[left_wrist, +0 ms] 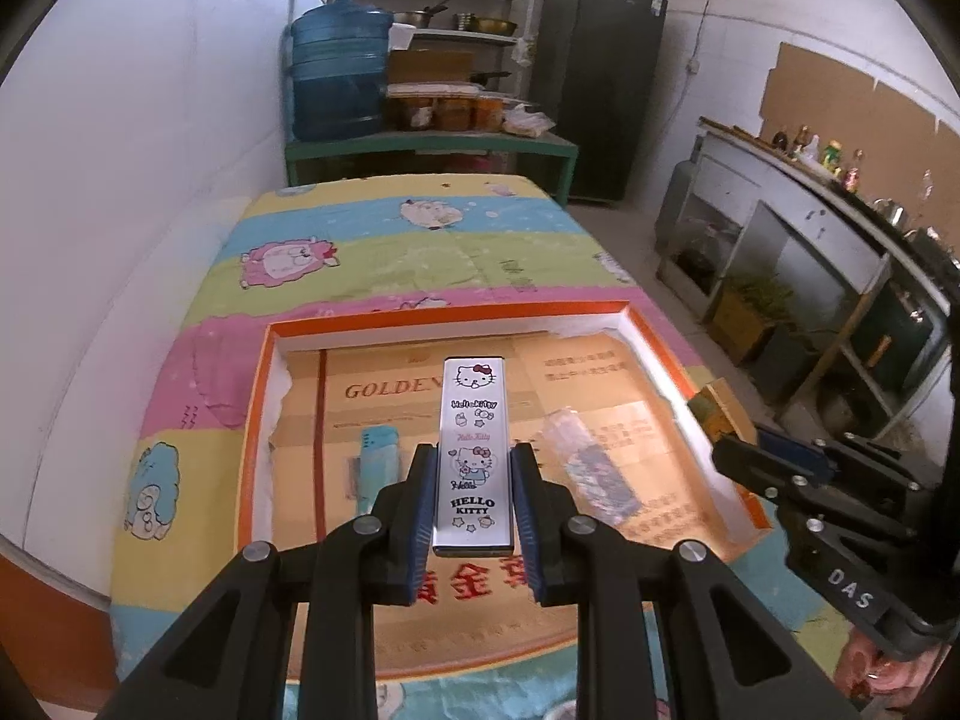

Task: Organize rigid objects
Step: 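Carry the Hello Kitty box and gold case into the GOLDENLEAF box, then set both items down in the box and open both grippers, then withdraw both grippers from the box toward the bottle caps on the quilt, then close the right gripper on the orange cap while the left gripper closes on the red cap, then carry the red and orange caps over the GOLDENLEAF box with both grippers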

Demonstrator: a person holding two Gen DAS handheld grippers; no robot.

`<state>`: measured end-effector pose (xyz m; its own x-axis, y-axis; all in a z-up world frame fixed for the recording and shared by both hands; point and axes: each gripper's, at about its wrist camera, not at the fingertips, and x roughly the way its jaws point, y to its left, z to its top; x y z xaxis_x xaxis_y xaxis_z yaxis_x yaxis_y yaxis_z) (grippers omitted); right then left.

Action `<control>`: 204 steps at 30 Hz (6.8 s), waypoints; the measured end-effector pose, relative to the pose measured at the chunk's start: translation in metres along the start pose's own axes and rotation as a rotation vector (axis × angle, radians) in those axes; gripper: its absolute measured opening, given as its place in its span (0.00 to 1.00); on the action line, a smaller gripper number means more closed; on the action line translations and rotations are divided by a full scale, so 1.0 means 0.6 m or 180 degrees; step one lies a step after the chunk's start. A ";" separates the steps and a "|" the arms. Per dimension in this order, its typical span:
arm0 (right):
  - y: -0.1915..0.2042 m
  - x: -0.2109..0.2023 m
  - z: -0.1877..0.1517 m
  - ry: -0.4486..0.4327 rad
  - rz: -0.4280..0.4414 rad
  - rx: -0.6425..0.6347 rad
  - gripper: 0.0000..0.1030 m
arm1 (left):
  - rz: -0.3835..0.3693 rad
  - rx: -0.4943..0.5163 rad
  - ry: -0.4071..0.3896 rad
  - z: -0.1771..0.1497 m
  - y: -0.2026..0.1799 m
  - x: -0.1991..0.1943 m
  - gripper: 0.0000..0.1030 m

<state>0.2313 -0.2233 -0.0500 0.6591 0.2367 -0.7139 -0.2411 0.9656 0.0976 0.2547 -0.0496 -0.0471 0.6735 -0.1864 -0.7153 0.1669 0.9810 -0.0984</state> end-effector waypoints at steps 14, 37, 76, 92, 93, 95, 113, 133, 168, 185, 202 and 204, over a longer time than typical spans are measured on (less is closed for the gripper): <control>-0.014 0.061 0.003 0.0182 0.0034 0.0041 0.17 | 0.0328 0.0056 0.0063 -0.010 0.010 0.054 0.24; -0.012 0.116 0.001 0.0350 0.0024 -0.0008 0.17 | 0.0247 0.0101 0.0390 -0.027 0.000 0.111 0.24; 0.007 0.068 -0.019 0.0226 -0.0229 -0.0047 0.42 | 0.0119 0.0026 0.0140 -0.045 0.020 0.017 0.50; 0.048 -0.001 -0.059 0.0202 -0.0144 0.0007 0.42 | 0.0156 -0.0022 0.0053 -0.087 0.037 -0.063 0.50; 0.052 -0.006 -0.063 0.0200 -0.0138 0.0005 0.42 | 0.0153 -0.0023 0.0047 -0.091 0.037 -0.069 0.50; 0.059 -0.019 -0.070 0.0190 -0.0125 -0.0002 0.42 | 0.0153 -0.0022 0.0036 -0.097 0.038 -0.078 0.50; 0.126 -0.105 -0.166 0.0212 0.0036 -0.0152 0.42 | 0.0078 -0.0034 0.0041 -0.189 0.042 -0.152 0.50; 0.227 -0.190 -0.329 0.0231 0.0593 -0.0770 0.49 | -0.0106 0.0063 -0.0012 -0.305 0.025 -0.223 0.50; 0.139 -0.194 -0.374 0.0158 0.0031 -0.0413 0.29 | -0.0482 0.0480 0.0287 -0.375 -0.066 -0.189 0.35; 0.153 -0.180 -0.326 -0.0011 0.0154 -0.0424 0.29 | -0.0505 0.0294 0.0061 -0.341 -0.028 -0.229 0.30; 0.166 -0.147 -0.223 -0.0132 0.0234 -0.0392 0.29 | -0.0349 0.0118 -0.0172 -0.238 0.010 -0.222 0.30; 0.168 -0.143 -0.215 -0.0133 0.0228 -0.0400 0.29 | -0.0358 0.0105 -0.0198 -0.227 0.014 -0.221 0.30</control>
<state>0.0587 -0.1604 -0.0682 0.6654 0.3112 -0.6785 -0.3740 0.9256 0.0577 0.0687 -0.0097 -0.0476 0.6925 -0.2990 -0.6565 0.2667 0.9517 -0.1521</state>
